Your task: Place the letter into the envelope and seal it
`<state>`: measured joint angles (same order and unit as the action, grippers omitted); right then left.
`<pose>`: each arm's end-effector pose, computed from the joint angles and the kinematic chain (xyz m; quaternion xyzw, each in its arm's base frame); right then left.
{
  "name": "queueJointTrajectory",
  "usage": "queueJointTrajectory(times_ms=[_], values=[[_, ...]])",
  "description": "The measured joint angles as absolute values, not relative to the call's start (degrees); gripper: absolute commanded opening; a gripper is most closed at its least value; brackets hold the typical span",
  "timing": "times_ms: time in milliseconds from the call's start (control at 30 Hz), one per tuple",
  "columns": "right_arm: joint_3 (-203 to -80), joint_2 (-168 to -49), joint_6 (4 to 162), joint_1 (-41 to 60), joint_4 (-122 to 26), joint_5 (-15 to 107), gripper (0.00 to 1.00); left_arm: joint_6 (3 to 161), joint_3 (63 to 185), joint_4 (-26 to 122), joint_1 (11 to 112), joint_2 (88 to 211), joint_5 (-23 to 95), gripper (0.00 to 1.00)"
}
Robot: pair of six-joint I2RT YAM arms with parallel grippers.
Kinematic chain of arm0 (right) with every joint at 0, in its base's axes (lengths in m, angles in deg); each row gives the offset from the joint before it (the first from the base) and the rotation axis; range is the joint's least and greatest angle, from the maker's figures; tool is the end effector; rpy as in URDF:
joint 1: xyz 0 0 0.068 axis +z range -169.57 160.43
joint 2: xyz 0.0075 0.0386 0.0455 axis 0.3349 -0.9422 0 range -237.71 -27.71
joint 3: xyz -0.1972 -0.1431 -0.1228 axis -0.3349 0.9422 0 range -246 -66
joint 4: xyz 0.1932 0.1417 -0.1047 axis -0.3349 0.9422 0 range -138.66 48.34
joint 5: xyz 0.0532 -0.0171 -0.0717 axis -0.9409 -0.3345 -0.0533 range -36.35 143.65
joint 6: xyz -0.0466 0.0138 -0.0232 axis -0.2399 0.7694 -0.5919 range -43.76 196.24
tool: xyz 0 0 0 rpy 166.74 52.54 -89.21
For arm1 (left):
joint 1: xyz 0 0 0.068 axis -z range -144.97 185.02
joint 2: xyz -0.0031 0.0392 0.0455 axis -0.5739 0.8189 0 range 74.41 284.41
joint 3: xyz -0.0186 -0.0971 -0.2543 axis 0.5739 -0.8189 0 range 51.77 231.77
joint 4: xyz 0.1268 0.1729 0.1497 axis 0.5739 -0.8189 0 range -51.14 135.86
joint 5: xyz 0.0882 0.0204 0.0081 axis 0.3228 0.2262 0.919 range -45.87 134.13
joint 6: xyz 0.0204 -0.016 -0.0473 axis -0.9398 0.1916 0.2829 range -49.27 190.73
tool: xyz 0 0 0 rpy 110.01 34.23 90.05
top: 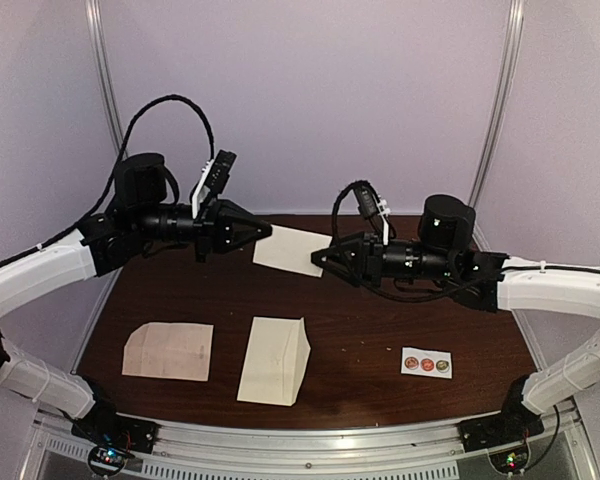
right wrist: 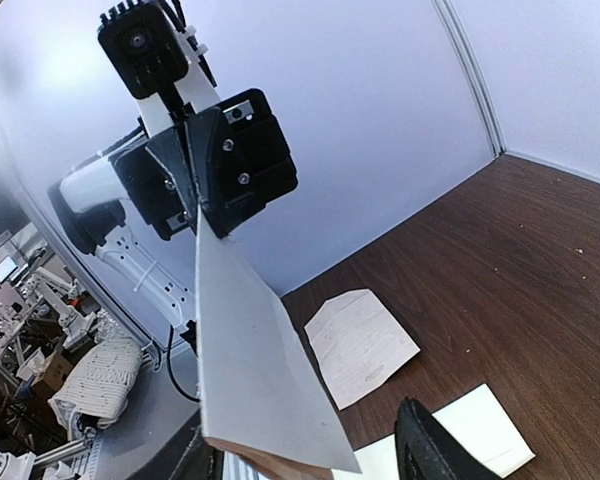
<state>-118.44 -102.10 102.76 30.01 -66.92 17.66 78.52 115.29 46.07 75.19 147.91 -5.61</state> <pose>0.1794 0.2427 0.3253 -0.3457 0.6375 0.5784 0.3734 0.2058 -0.2093 0.3668 0.4536 0.5908 -0.5315 0.4034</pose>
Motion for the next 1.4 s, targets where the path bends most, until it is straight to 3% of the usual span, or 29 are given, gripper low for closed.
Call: queueJointTrajectory(times_ms=[100,300,400,500,600,667,833,1033,1400], values=[[-118.4,-103.5,104.8,30.1,-70.4,17.4,0.52,79.4,114.8,48.5,75.2,146.6,-5.5,0.0],[-118.6,-105.5,107.3,30.8,-75.0,16.4,0.27,79.8,114.0,49.5,75.2,146.3,-4.6,0.0],[-118.8,-105.6,108.5,30.9,-76.9,15.9,0.0,79.8,113.9,49.4,75.2,146.3,-4.2,0.0],[-119.0,-105.4,108.8,30.9,-77.6,16.0,0.0,79.8,113.9,49.6,75.2,146.3,-3.0,0.04],[-119.5,-104.8,106.9,31.0,-74.8,17.4,0.0,79.2,113.9,49.2,75.3,146.2,-0.4,0.39],[-121.1,-104.1,104.6,30.9,-70.2,19.0,0.0,79.0,113.7,48.5,75.2,145.7,3.4,0.48],[-129.5,-103.9,96.7,30.6,-53.5,24.1,0.0,77.3,113.1,47.1,75.2,143.1,12.4,0.35],[-137.1,-107.1,88.7,30.6,-36.3,26.0,0.0,74.4,113.3,45.7,77.1,144.0,17.0,0.31],[-142.5,-114.8,80.8,31.6,-17.5,21.8,0.0,68.4,117.1,36.8,82.8,154.5,12.3,0.3]])
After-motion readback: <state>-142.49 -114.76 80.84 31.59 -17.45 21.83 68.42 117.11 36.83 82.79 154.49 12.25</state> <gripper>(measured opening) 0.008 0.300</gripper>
